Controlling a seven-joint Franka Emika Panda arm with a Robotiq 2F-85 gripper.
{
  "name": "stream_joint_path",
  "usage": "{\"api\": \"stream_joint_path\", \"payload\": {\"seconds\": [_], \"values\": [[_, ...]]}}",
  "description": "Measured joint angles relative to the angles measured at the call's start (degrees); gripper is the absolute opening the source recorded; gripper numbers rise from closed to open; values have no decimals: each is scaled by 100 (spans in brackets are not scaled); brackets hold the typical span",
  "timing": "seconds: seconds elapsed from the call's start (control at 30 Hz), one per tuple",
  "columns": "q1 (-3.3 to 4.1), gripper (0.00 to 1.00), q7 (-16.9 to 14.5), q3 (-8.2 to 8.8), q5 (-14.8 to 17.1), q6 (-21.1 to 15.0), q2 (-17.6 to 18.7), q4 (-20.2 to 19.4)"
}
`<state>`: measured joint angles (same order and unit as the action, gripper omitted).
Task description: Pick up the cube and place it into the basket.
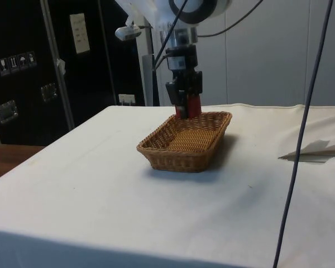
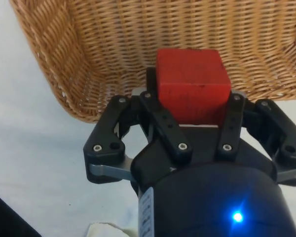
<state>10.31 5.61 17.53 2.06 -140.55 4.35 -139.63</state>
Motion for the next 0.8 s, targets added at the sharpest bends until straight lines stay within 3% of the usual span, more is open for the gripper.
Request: {"api": "stream_joint_path", "payload": {"seconds": [0.6, 0.8], "values": [[0, 0, -6, 0, 0, -11, 52, -6], [0, 0, -6, 0, 6, -229, 235, -17]]}}
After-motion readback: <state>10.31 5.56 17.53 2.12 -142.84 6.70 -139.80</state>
